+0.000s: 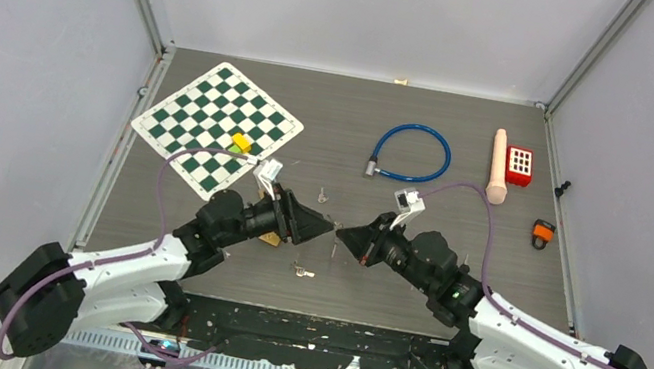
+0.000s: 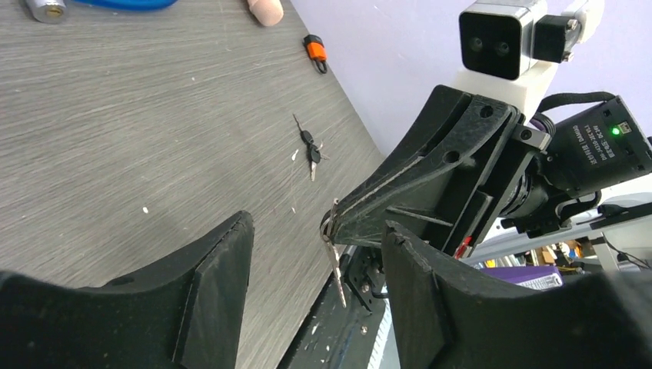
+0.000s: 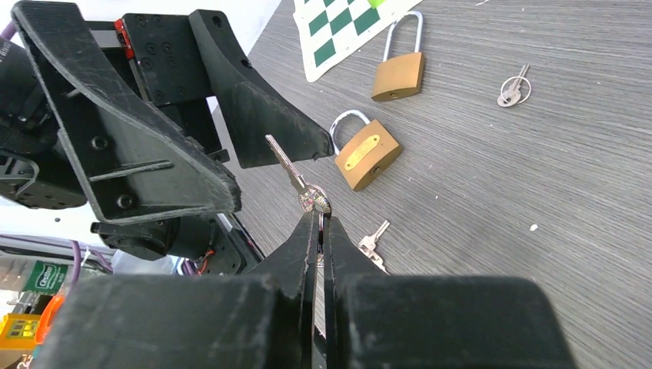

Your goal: Unlock with the key

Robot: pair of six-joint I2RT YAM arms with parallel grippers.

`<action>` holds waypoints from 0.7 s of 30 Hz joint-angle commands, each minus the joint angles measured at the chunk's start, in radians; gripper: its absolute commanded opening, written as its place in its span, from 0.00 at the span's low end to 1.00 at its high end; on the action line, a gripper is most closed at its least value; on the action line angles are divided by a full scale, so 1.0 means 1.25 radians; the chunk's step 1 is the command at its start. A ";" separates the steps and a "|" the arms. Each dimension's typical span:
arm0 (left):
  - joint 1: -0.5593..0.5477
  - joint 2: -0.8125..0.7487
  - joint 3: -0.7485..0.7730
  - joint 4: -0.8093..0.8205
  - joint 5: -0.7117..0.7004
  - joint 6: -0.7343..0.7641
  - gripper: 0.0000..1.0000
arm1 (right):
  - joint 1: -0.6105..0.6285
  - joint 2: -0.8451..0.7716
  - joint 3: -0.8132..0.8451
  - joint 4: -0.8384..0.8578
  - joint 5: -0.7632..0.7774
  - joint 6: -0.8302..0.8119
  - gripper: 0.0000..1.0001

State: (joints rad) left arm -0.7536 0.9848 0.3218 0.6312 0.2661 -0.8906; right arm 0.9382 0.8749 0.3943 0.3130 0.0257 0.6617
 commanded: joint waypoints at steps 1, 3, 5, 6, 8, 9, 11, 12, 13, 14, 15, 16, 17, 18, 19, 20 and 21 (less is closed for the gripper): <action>-0.011 0.024 0.043 0.113 0.016 -0.020 0.58 | -0.002 -0.014 -0.004 0.072 -0.008 0.022 0.05; -0.013 0.029 0.049 0.120 0.013 -0.020 0.53 | -0.002 -0.015 -0.009 0.075 -0.008 0.024 0.05; -0.014 0.032 0.055 0.120 0.004 -0.020 0.46 | -0.001 -0.018 -0.012 0.079 -0.007 0.025 0.05; -0.014 0.034 0.056 0.120 -0.002 -0.020 0.41 | -0.002 -0.019 -0.012 0.079 -0.007 0.026 0.05; -0.014 0.039 0.058 0.120 -0.014 -0.022 0.35 | -0.001 -0.020 -0.012 0.080 -0.009 0.025 0.05; -0.014 0.042 0.058 0.120 -0.015 -0.022 0.32 | -0.001 -0.020 -0.012 0.080 -0.009 0.024 0.05; -0.016 0.048 0.061 0.120 -0.015 -0.024 0.24 | -0.001 -0.020 -0.012 0.080 -0.010 0.022 0.05; -0.016 0.053 0.062 0.119 -0.013 -0.025 0.20 | -0.002 -0.019 -0.012 0.080 -0.010 0.022 0.05; -0.017 0.056 0.064 0.120 -0.011 -0.025 0.15 | -0.001 -0.019 -0.013 0.080 -0.010 0.021 0.05; -0.018 0.059 0.067 0.119 -0.009 -0.026 0.11 | -0.001 -0.019 -0.014 0.081 -0.009 0.021 0.05; -0.019 0.062 0.068 0.119 -0.009 -0.026 0.06 | -0.001 -0.019 -0.014 0.081 -0.009 0.020 0.05; -0.020 0.066 0.068 0.119 -0.010 -0.026 0.01 | 0.000 -0.019 -0.014 0.081 -0.009 0.019 0.05; -0.022 0.068 0.069 0.119 -0.009 -0.026 0.00 | 0.000 -0.019 -0.014 0.081 -0.008 0.018 0.05; -0.022 0.070 0.070 0.119 -0.010 -0.027 0.00 | 0.000 -0.019 -0.014 0.082 -0.007 0.017 0.05; -0.023 0.069 0.070 0.120 -0.012 -0.028 0.00 | 0.001 -0.018 -0.013 0.082 -0.007 0.015 0.05; -0.023 0.068 0.069 0.120 -0.015 -0.028 0.00 | 0.004 -0.016 -0.011 0.082 -0.007 0.013 0.05; -0.023 0.065 0.068 0.120 -0.016 -0.026 0.00 | 0.004 -0.014 -0.011 0.083 -0.008 0.010 0.05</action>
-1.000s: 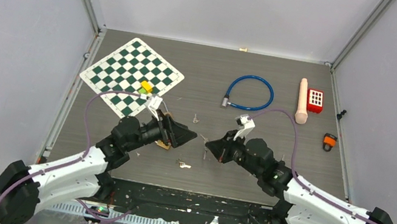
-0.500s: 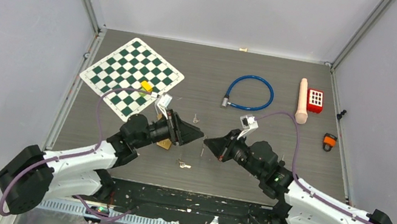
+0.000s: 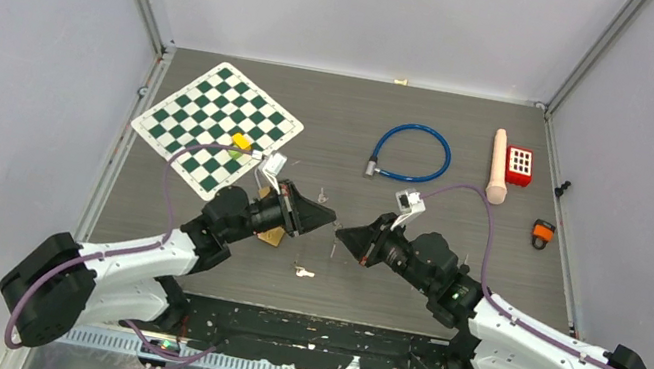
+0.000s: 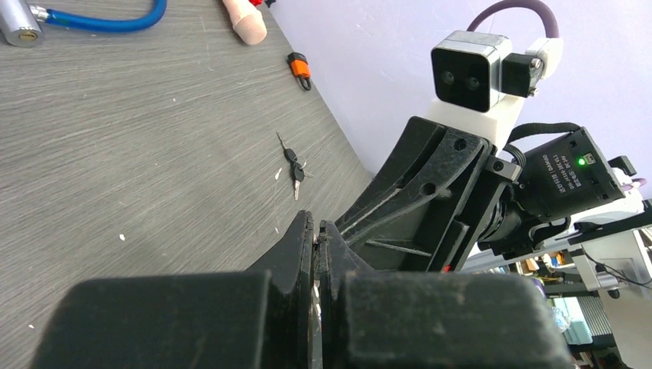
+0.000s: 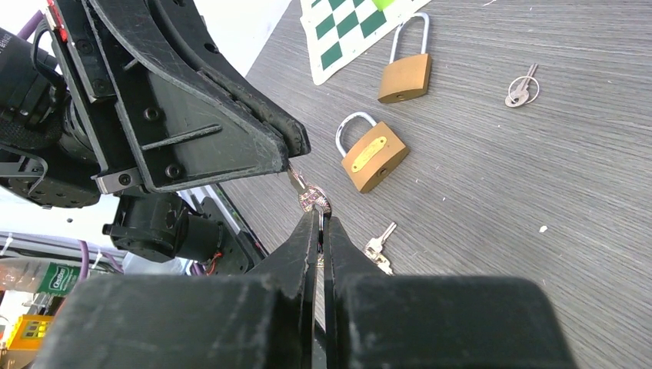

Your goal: Unlock with the key

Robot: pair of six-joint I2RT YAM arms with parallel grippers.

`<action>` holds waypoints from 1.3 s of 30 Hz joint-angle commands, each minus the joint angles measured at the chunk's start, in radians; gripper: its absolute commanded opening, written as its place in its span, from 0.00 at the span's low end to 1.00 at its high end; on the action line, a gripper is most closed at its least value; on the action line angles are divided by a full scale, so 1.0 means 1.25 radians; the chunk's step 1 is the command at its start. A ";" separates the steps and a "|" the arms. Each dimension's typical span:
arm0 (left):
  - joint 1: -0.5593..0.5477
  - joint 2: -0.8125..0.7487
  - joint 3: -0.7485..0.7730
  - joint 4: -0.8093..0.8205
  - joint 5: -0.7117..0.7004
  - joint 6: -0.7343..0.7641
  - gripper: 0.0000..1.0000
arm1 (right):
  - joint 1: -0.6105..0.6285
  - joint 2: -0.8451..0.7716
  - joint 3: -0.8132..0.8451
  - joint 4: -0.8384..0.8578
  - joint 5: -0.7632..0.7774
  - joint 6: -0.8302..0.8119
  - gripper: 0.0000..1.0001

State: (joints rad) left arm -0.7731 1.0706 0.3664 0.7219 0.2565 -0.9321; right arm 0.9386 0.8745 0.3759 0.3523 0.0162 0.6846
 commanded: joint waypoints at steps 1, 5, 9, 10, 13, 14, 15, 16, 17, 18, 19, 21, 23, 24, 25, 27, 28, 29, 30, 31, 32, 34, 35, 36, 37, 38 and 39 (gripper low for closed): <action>-0.007 -0.007 0.030 0.047 -0.013 0.010 0.00 | 0.005 -0.010 0.002 0.056 -0.001 -0.010 0.05; -0.005 -0.032 0.011 0.060 -0.037 0.031 0.00 | 0.004 0.001 -0.021 0.100 -0.035 -0.014 0.07; 0.004 -0.048 -0.005 0.070 -0.039 0.030 0.00 | 0.005 0.000 -0.053 0.155 -0.032 -0.004 0.07; 0.005 -0.049 -0.008 0.076 -0.040 0.024 0.00 | 0.005 0.002 -0.053 0.159 -0.033 -0.005 0.06; 0.006 -0.043 -0.013 0.095 -0.043 0.003 0.00 | 0.005 0.010 -0.046 0.165 -0.035 -0.009 0.05; 0.006 -0.039 -0.010 0.100 -0.041 -0.003 0.00 | 0.006 0.013 -0.044 0.166 -0.036 -0.009 0.05; 0.006 -0.035 -0.006 0.101 -0.037 -0.007 0.00 | 0.007 0.015 -0.038 0.164 -0.036 -0.010 0.05; 0.006 -0.031 -0.002 0.100 -0.035 -0.015 0.00 | 0.006 0.018 -0.035 0.157 -0.033 -0.011 0.05; 0.006 -0.026 0.001 0.099 -0.035 -0.023 0.00 | 0.007 0.019 -0.029 0.152 -0.030 -0.011 0.05; 0.006 -0.021 0.005 0.098 -0.032 -0.028 0.05 | 0.007 0.021 -0.026 0.148 -0.028 -0.011 0.05; 0.006 -0.015 0.009 0.096 -0.029 -0.030 0.11 | 0.008 0.019 -0.026 0.147 -0.024 -0.008 0.05; 0.006 -0.005 0.013 0.090 -0.024 -0.036 0.23 | 0.008 0.013 -0.028 0.146 -0.018 0.001 0.05; 0.006 0.005 0.013 0.089 -0.025 -0.044 0.33 | 0.009 0.005 -0.029 0.143 0.013 0.006 0.05; 0.006 0.010 0.013 0.087 -0.027 -0.047 0.35 | 0.009 0.004 -0.029 0.140 0.017 0.008 0.05; 0.005 0.015 0.015 0.086 -0.025 -0.050 0.38 | 0.009 0.000 -0.028 0.138 0.023 0.009 0.05; 0.005 0.023 0.017 0.084 -0.025 -0.052 0.41 | 0.009 -0.003 -0.027 0.136 0.030 0.009 0.05; 0.005 0.026 0.018 0.085 -0.023 -0.053 0.41 | 0.009 -0.004 -0.025 0.135 0.031 0.009 0.05; 0.005 0.030 0.020 0.084 -0.021 -0.054 0.41 | 0.009 -0.004 -0.024 0.132 0.031 0.010 0.05; 0.004 0.032 0.023 0.084 -0.017 -0.054 0.40 | 0.009 -0.004 -0.022 0.133 0.032 0.011 0.05; 0.003 0.034 0.027 0.085 -0.015 -0.054 0.38 | 0.009 -0.001 -0.021 0.133 0.030 0.012 0.05; 0.001 0.037 0.030 0.084 -0.013 -0.053 0.37 | 0.009 0.000 -0.019 0.133 0.030 0.014 0.05; -0.004 0.042 0.034 0.086 -0.012 -0.051 0.34 | 0.010 0.004 -0.019 0.136 0.030 0.019 0.05; -0.007 0.044 0.035 0.085 -0.013 -0.050 0.32 | 0.011 0.007 -0.017 0.139 0.031 0.019 0.05; -0.008 0.044 0.036 0.086 -0.014 -0.050 0.27 | 0.012 0.011 -0.014 0.138 0.030 0.019 0.05; -0.009 0.044 0.036 0.085 -0.017 -0.050 0.23 | 0.013 0.013 -0.013 0.138 0.029 0.019 0.05; -0.010 0.046 0.036 0.085 -0.019 -0.050 0.21 | 0.015 0.016 -0.009 0.138 0.030 0.020 0.05; -0.010 0.045 0.036 0.086 -0.021 -0.048 0.18 | 0.016 0.019 -0.007 0.136 0.029 0.019 0.05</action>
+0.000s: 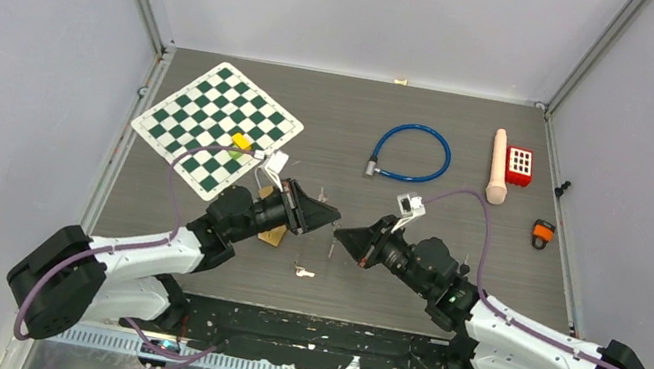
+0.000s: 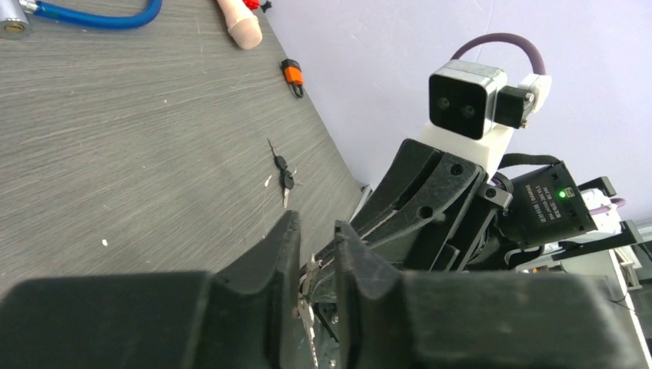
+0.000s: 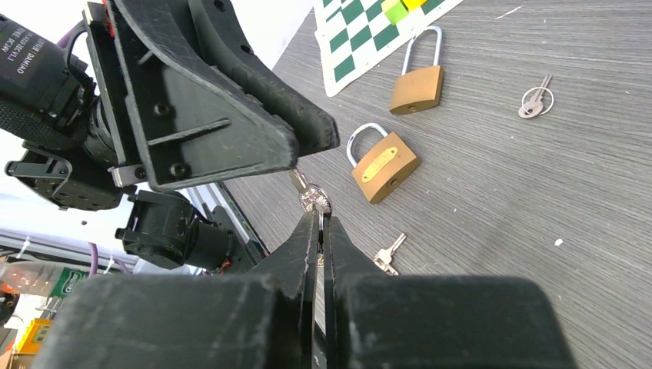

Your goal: Unlock with the key

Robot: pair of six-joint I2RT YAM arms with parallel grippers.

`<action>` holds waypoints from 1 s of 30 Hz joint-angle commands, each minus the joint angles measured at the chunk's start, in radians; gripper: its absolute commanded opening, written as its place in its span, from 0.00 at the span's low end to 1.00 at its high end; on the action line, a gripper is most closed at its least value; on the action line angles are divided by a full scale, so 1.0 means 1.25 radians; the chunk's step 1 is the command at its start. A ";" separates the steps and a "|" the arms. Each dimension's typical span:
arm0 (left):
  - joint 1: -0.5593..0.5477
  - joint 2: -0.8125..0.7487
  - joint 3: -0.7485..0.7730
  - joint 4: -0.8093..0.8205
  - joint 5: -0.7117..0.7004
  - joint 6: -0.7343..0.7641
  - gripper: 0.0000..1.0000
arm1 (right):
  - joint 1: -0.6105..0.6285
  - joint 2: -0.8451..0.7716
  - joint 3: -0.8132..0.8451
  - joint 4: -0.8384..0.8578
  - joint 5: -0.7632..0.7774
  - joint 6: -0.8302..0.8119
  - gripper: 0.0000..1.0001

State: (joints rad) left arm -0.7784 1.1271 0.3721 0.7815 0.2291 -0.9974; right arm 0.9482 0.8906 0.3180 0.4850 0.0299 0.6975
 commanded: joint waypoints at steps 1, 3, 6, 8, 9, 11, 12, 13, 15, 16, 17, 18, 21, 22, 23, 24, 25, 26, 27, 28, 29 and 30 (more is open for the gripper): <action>-0.006 -0.001 0.032 0.038 -0.001 0.006 0.14 | 0.012 0.011 0.041 0.031 0.018 0.009 0.05; -0.006 -0.002 0.032 0.038 -0.004 0.006 0.00 | 0.017 0.017 0.040 0.034 0.019 0.010 0.05; -0.006 -0.010 0.023 0.038 -0.013 0.007 0.00 | 0.019 0.019 0.035 0.048 0.013 0.008 0.06; -0.006 -0.021 0.012 0.039 -0.028 0.007 0.00 | 0.020 0.017 0.022 0.066 0.011 0.010 0.09; -0.006 -0.025 0.008 0.042 -0.030 0.006 0.00 | 0.019 0.013 0.017 0.081 0.013 0.010 0.09; -0.004 -0.030 0.003 0.050 -0.025 0.006 0.00 | 0.019 0.007 -0.001 0.107 0.018 0.012 0.11; -0.003 -0.029 0.001 0.059 -0.018 0.003 0.00 | 0.020 0.005 -0.012 0.117 0.020 0.014 0.12; 0.000 -0.027 -0.001 0.071 -0.012 -0.005 0.00 | 0.020 0.005 -0.016 0.136 0.019 0.016 0.16; 0.011 -0.018 -0.008 0.103 0.004 -0.032 0.00 | 0.020 0.007 -0.030 0.174 0.009 0.018 0.27; 0.023 -0.012 -0.015 0.122 0.015 -0.047 0.00 | 0.020 0.007 -0.041 0.187 0.002 0.020 0.31; 0.033 -0.005 -0.022 0.146 0.028 -0.067 0.00 | 0.019 0.005 -0.046 0.215 -0.001 0.024 0.39; 0.042 0.006 -0.030 0.170 0.040 -0.084 0.00 | 0.018 0.003 -0.059 0.230 -0.006 0.024 0.41; 0.062 0.030 -0.043 0.232 0.073 -0.126 0.00 | 0.013 -0.005 -0.079 0.287 -0.012 0.025 0.48; 0.067 0.038 -0.044 0.253 0.083 -0.137 0.00 | 0.009 -0.008 -0.089 0.299 -0.013 0.026 0.48; 0.068 0.046 -0.045 0.272 0.094 -0.146 0.00 | 0.007 -0.009 -0.104 0.328 -0.013 0.027 0.49; 0.069 0.053 -0.045 0.287 0.105 -0.153 0.00 | 0.001 -0.009 -0.112 0.347 -0.013 0.029 0.49; 0.070 0.057 -0.045 0.300 0.113 -0.159 0.00 | -0.007 -0.008 -0.124 0.384 -0.036 0.034 0.49; 0.070 0.060 -0.045 0.313 0.121 -0.163 0.00 | -0.011 -0.008 -0.129 0.417 -0.043 0.036 0.49; 0.070 0.061 -0.046 0.319 0.124 -0.166 0.00 | -0.018 -0.006 -0.135 0.429 -0.052 0.037 0.49; 0.070 0.061 -0.045 0.325 0.126 -0.168 0.00 | -0.022 -0.006 -0.135 0.444 -0.055 0.038 0.49; 0.070 0.059 -0.044 0.325 0.129 -0.168 0.00 | -0.027 -0.004 -0.134 0.448 -0.056 0.038 0.49; 0.070 0.056 -0.043 0.325 0.131 -0.168 0.00 | -0.029 -0.003 -0.133 0.455 -0.056 0.037 0.49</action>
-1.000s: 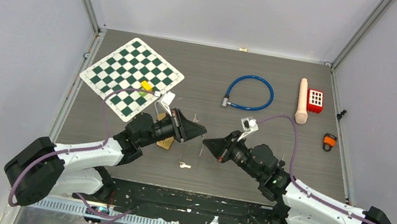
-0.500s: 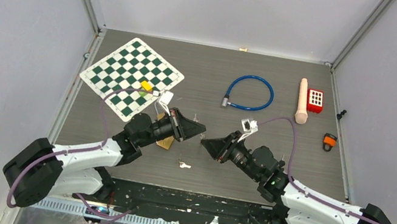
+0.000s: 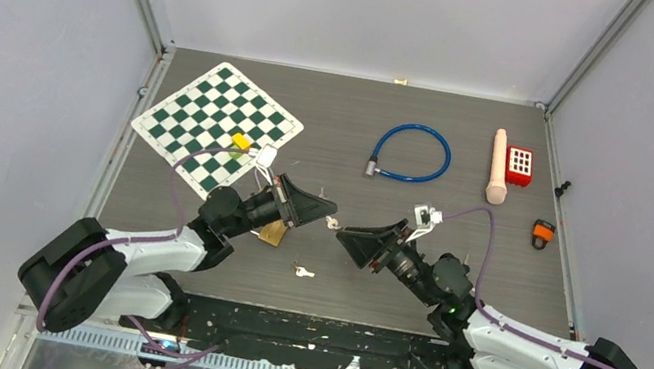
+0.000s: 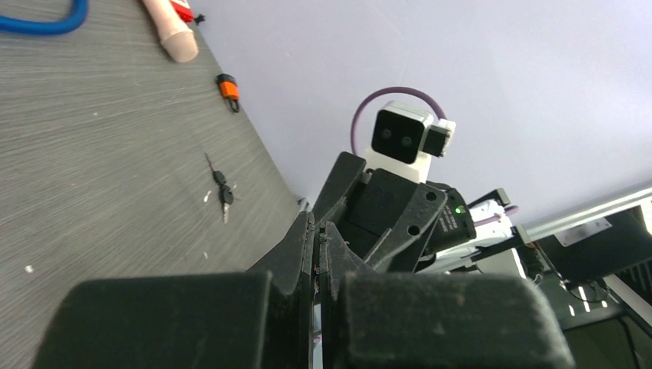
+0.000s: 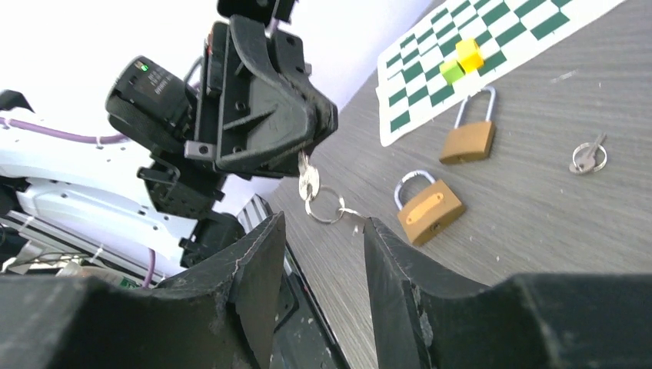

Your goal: Unlock with the key

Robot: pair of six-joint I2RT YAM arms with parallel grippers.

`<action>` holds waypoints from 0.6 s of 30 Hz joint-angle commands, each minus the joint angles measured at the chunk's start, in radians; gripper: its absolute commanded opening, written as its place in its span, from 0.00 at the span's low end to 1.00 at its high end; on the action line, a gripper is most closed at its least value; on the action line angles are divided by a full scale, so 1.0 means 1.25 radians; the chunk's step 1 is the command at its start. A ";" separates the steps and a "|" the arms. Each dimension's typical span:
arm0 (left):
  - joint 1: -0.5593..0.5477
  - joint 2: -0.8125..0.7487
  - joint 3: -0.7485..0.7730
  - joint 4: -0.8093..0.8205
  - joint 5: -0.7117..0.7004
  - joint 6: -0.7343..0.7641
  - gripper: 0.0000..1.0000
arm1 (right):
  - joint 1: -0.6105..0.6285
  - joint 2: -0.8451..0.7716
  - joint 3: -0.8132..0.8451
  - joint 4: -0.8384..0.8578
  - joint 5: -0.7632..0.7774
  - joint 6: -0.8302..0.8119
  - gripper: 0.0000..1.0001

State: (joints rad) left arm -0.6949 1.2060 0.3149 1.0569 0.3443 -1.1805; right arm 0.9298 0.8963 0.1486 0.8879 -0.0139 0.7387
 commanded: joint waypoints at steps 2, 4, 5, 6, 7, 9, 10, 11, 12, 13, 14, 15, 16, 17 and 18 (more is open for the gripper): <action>0.003 -0.015 0.004 0.105 0.042 -0.024 0.00 | -0.020 0.001 0.007 0.147 -0.020 0.002 0.49; 0.003 -0.021 0.003 0.105 0.044 -0.025 0.00 | -0.025 0.010 0.012 0.168 -0.020 0.003 0.49; 0.003 -0.023 0.003 0.105 0.045 -0.027 0.00 | -0.028 0.018 0.017 0.177 -0.022 0.004 0.49; 0.004 -0.022 0.004 0.105 0.047 -0.029 0.00 | -0.030 0.023 0.022 0.178 -0.024 0.004 0.48; 0.003 -0.023 0.005 0.105 0.048 -0.032 0.00 | -0.031 0.032 0.033 0.178 -0.030 0.005 0.48; 0.002 -0.024 0.007 0.109 0.051 -0.037 0.00 | -0.031 0.050 0.046 0.178 -0.038 0.006 0.48; 0.003 -0.025 0.007 0.113 0.054 -0.038 0.00 | -0.031 0.055 0.052 0.182 -0.039 0.009 0.47; 0.003 -0.026 0.008 0.116 0.055 -0.039 0.00 | -0.030 0.067 0.054 0.184 -0.039 0.011 0.47; 0.002 -0.030 0.010 0.116 0.056 -0.039 0.00 | -0.031 0.073 0.054 0.194 -0.040 0.015 0.47; 0.003 -0.031 0.010 0.116 0.056 -0.039 0.00 | -0.031 0.084 0.054 0.201 -0.041 0.018 0.46; 0.002 -0.033 0.008 0.117 0.056 -0.039 0.00 | -0.032 0.090 0.056 0.215 -0.045 0.023 0.46; 0.003 -0.034 0.008 0.116 0.055 -0.039 0.00 | -0.032 0.100 0.057 0.221 -0.049 0.026 0.45; 0.003 -0.035 0.007 0.116 0.055 -0.039 0.00 | -0.033 0.110 0.061 0.232 -0.057 0.032 0.45; 0.003 -0.035 0.007 0.117 0.056 -0.040 0.00 | -0.032 0.116 0.063 0.237 -0.060 0.035 0.43; 0.002 -0.035 0.007 0.116 0.056 -0.040 0.00 | -0.032 0.127 0.066 0.248 -0.067 0.039 0.43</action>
State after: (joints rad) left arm -0.6952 1.1839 0.3149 1.1240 0.3969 -1.2278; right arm 0.8944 1.0245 0.1852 1.0874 -0.0654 0.7650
